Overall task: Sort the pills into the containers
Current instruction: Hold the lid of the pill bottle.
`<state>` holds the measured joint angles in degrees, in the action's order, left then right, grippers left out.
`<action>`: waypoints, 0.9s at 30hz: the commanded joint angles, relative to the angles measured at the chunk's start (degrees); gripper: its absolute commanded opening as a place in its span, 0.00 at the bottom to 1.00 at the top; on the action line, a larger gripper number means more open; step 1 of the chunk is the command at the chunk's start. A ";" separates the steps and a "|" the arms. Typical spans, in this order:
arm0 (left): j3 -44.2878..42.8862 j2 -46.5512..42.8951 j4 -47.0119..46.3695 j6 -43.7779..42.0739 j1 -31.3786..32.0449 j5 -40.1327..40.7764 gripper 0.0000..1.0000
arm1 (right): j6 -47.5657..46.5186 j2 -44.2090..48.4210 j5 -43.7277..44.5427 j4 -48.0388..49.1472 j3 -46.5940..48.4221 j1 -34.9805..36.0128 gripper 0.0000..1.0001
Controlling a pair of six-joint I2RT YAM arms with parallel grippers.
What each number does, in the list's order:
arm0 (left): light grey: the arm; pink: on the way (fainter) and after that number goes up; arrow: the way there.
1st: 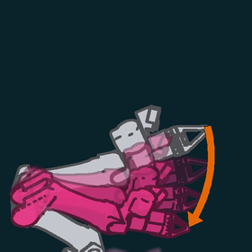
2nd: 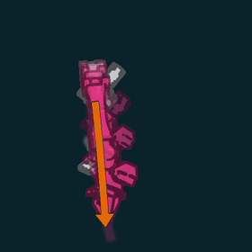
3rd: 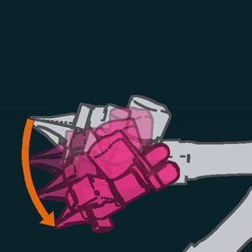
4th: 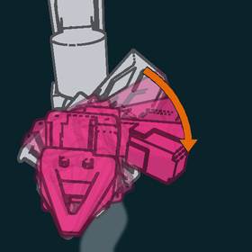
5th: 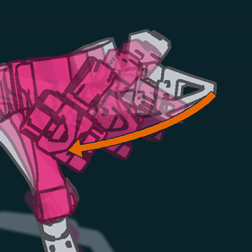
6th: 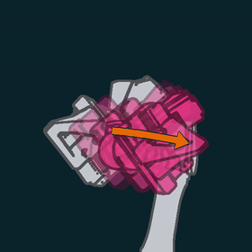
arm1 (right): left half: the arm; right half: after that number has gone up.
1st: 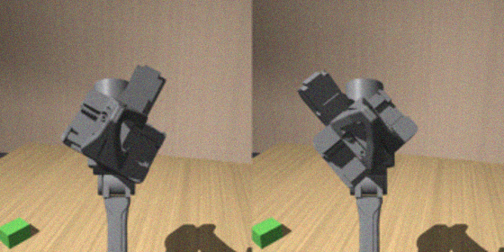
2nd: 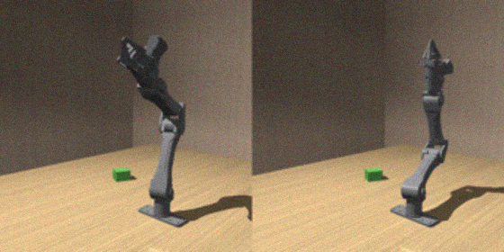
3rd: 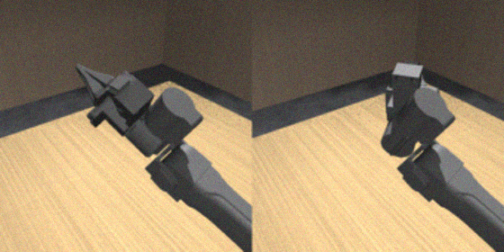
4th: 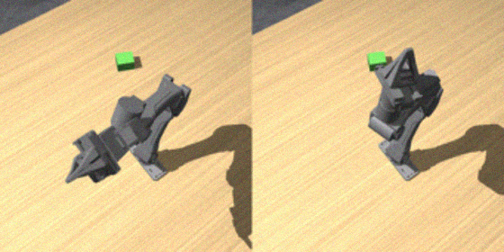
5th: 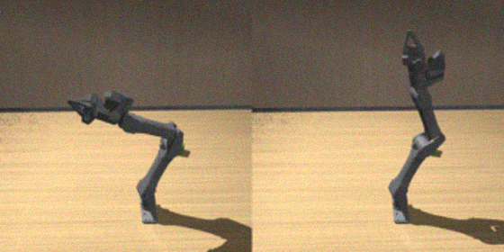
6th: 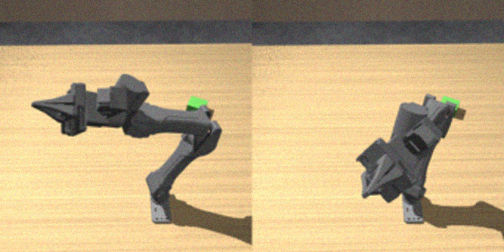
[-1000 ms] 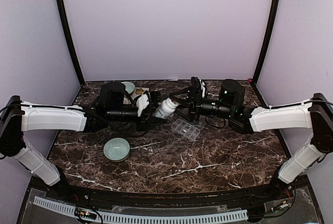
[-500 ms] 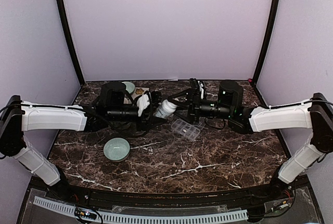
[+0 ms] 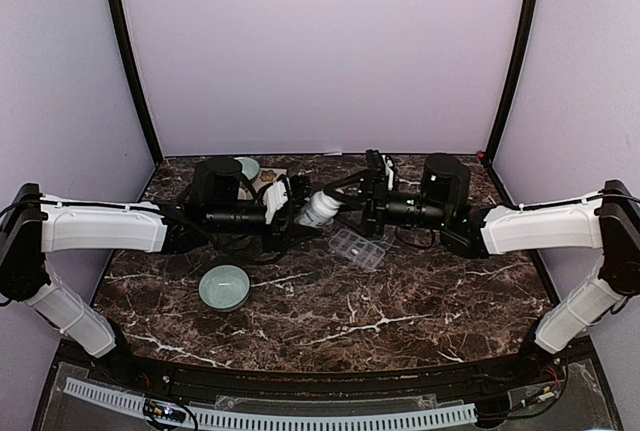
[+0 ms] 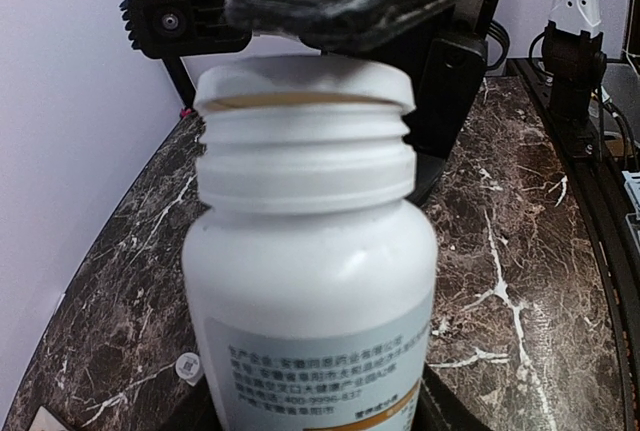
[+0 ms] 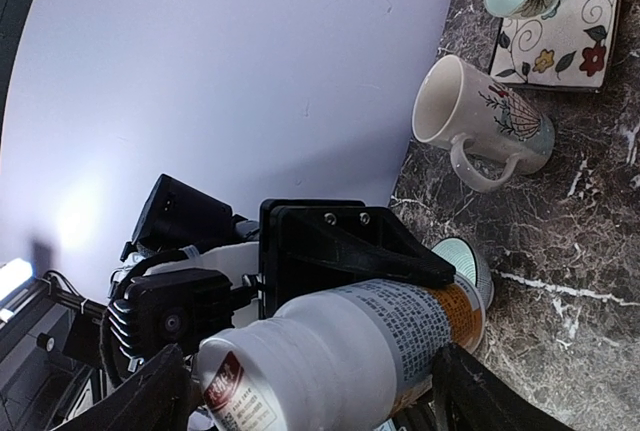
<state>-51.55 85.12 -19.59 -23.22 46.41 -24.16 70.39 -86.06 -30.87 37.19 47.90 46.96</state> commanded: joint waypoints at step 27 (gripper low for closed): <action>-0.56 -1.73 0.37 -5.11 2.14 3.86 0.23 | 2.73 -0.70 -1.58 5.46 -1.52 -0.37 0.74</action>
<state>-51.55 85.06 -19.79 -25.43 47.22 -22.20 72.86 -85.82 -30.89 39.75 46.35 46.44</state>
